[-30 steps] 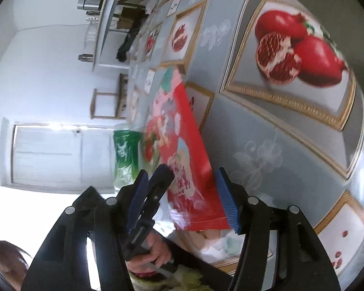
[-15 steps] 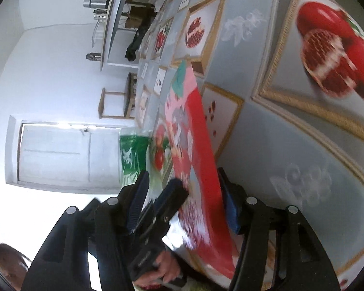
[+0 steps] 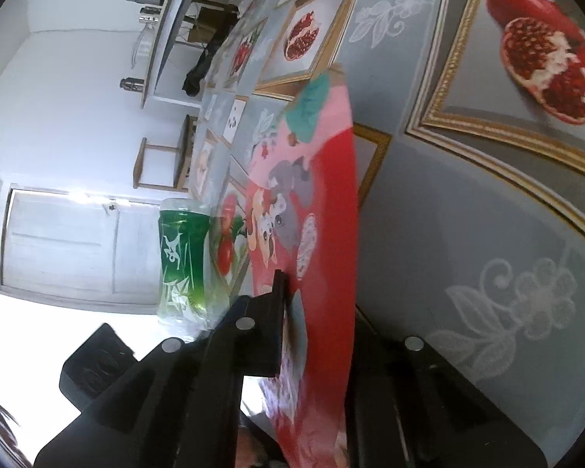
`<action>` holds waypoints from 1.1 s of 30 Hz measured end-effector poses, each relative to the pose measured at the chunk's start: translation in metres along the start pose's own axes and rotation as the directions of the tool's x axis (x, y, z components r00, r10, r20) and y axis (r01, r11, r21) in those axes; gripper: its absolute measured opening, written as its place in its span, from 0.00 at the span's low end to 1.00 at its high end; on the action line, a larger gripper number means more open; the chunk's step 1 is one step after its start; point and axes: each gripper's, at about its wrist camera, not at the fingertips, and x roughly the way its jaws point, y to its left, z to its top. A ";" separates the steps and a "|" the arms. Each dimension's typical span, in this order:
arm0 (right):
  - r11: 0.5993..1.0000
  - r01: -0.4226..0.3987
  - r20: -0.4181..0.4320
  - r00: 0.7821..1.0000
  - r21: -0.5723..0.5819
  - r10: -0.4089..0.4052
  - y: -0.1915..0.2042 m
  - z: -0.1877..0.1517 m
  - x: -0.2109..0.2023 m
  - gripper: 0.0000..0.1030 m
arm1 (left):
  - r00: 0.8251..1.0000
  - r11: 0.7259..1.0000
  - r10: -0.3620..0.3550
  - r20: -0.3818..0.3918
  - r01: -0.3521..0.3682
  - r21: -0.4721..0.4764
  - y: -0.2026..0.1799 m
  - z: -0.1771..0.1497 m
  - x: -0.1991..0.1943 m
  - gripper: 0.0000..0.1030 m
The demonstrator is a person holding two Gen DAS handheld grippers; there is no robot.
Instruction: Collect trash
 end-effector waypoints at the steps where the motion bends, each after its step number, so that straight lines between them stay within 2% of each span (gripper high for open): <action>1: 1.000 0.008 0.005 1.000 -0.005 -0.008 0.000 -0.001 -0.002 0.08 | 1.000 1.000 0.010 0.019 -0.010 0.001 0.001 0.002 -0.007 0.42; 5: 1.000 0.021 0.005 1.000 -0.013 -0.021 -0.004 -0.005 -0.008 0.08 | 0.989 0.996 0.090 0.121 -0.090 -0.003 0.009 0.022 -0.045 0.60; 7: 1.000 0.023 0.002 1.000 -0.019 -0.023 -0.006 -0.006 -0.010 0.08 | 0.973 0.984 0.177 0.151 -0.180 0.007 0.015 0.036 -0.059 0.70; 9: 0.999 0.030 0.001 1.000 -0.031 -0.030 -0.006 -0.007 -0.011 0.08 | 0.953 0.964 0.258 0.159 -0.265 0.025 0.023 0.049 -0.065 0.76; 12: 0.999 0.029 -0.003 1.000 -0.027 -0.029 -0.008 -0.007 -0.012 0.08 | 0.924 0.928 0.364 0.119 -0.370 0.033 0.048 0.067 -0.065 0.78; 13: 0.999 0.028 -0.003 1.000 -0.025 -0.028 -0.008 -0.007 -0.013 0.08 | 0.908 0.911 0.408 0.091 -0.412 0.022 0.059 0.074 -0.062 0.78; 17: 0.999 0.030 -0.008 1.000 -0.023 -0.030 -0.006 -0.007 -0.010 0.08 | 0.891 0.891 0.454 0.006 -0.454 0.009 0.091 0.084 -0.050 0.78; 18: 0.999 0.031 -0.009 0.999 -0.023 -0.031 -0.005 -0.007 -0.010 0.08 | 0.894 0.895 0.447 -0.024 -0.446 0.025 0.097 0.087 -0.045 0.78; 19: 0.999 0.033 -0.012 0.999 -0.022 -0.033 -0.005 -0.006 -0.010 0.08 | 0.905 0.908 0.418 -0.076 -0.416 0.045 0.104 0.088 -0.037 0.78; 21: 0.999 0.036 -0.011 0.999 -0.026 -0.037 -0.005 -0.007 -0.010 0.08 | 0.924 0.939 0.344 -0.167 -0.343 0.036 0.117 0.091 -0.026 0.78; 22: 0.999 0.035 -0.011 0.999 -0.025 -0.035 -0.005 -0.007 -0.011 0.08 | 0.926 0.949 0.311 -0.214 -0.314 0.020 0.124 0.093 -0.020 0.78; 27: 1.000 0.018 -0.009 1.000 -0.016 -0.018 -0.009 -0.008 -0.012 0.08 | 0.906 0.958 0.262 -0.333 -0.285 -0.019 0.141 0.089 -0.002 0.76; 33: 0.999 0.022 -0.013 1.000 -0.023 -0.023 -0.008 -0.007 -0.012 0.08 | 0.887 0.968 0.147 -0.437 -0.220 -0.121 0.152 0.084 0.019 0.72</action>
